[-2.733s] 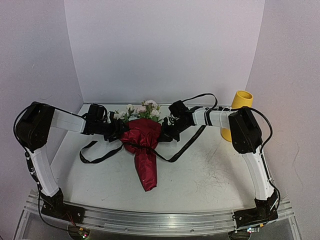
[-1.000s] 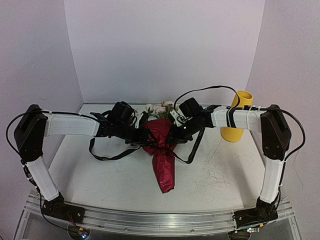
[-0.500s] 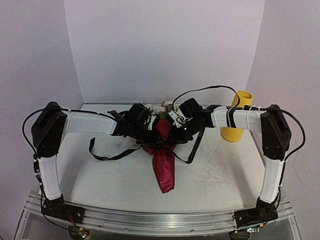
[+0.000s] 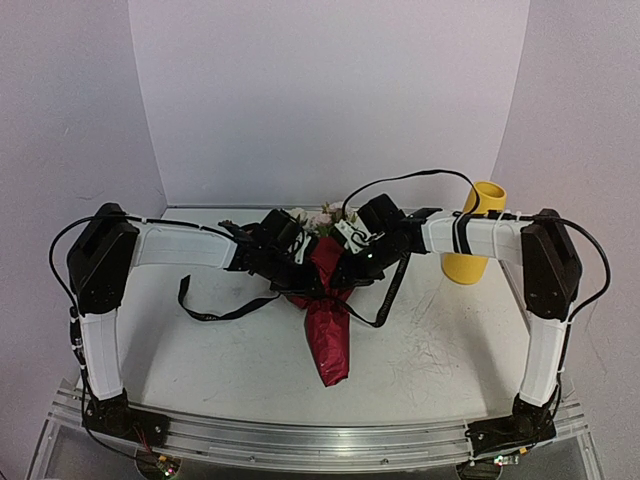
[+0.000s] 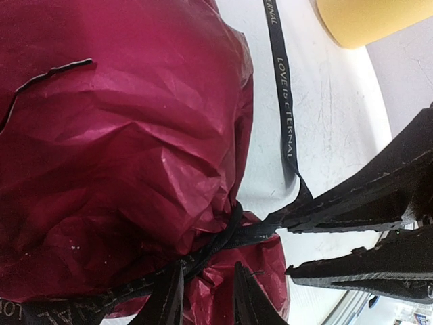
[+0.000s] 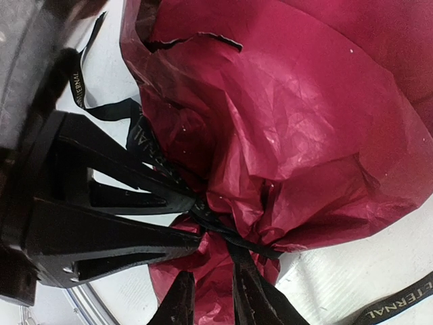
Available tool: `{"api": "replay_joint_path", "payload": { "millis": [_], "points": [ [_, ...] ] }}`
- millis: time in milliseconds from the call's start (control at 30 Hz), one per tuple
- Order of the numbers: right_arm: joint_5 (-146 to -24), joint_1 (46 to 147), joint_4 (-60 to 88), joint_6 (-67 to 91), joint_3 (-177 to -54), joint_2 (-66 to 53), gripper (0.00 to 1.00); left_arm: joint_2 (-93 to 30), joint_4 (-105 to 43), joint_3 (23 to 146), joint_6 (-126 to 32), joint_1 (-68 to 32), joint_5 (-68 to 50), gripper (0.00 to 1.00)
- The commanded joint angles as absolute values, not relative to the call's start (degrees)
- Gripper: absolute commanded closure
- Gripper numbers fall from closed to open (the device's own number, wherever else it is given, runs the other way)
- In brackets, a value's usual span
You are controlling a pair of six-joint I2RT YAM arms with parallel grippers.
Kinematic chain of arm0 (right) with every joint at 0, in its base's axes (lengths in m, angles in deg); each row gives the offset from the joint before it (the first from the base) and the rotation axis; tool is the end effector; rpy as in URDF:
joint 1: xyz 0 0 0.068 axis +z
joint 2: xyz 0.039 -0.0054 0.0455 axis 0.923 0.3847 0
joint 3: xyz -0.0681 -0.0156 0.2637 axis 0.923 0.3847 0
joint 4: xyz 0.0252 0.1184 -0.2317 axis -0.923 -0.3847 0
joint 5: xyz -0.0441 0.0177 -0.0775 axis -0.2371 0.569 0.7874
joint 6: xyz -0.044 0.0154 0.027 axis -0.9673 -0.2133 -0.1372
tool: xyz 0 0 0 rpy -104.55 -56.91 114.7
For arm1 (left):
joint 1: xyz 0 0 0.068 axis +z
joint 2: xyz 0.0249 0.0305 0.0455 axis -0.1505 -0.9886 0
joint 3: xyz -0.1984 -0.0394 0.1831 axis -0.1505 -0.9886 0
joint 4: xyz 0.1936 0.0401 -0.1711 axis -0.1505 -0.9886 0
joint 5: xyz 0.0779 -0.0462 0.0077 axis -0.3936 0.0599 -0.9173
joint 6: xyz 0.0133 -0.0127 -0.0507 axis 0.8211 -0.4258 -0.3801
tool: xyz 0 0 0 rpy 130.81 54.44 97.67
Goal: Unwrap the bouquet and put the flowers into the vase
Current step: Untie the ribbon from the wrapping paper.
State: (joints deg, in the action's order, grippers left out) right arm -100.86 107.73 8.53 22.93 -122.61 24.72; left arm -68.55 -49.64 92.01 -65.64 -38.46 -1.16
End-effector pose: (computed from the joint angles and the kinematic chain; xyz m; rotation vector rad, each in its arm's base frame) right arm 0.3333 0.3019 0.2292 -0.6953 2.2136 1.0007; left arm 0.2847 -0.3212 0.1919 0.5275 2.5683 -0.8897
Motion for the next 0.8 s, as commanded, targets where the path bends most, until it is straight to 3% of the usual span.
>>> {"api": "replay_joint_path", "payload": {
  "millis": [0, 767],
  "points": [
    [-102.82, 107.54, 6.49, 23.04, -124.82, 26.84, 0.78, -67.23, -49.8, 92.04, -64.08, -38.79, 0.1, 0.74],
    [-101.26, 107.57, 6.4, 22.86, -127.07, 32.07, 0.77, -71.7, -50.02, 93.26, -61.67, -39.1, -2.38, 0.78]
  ]
}}
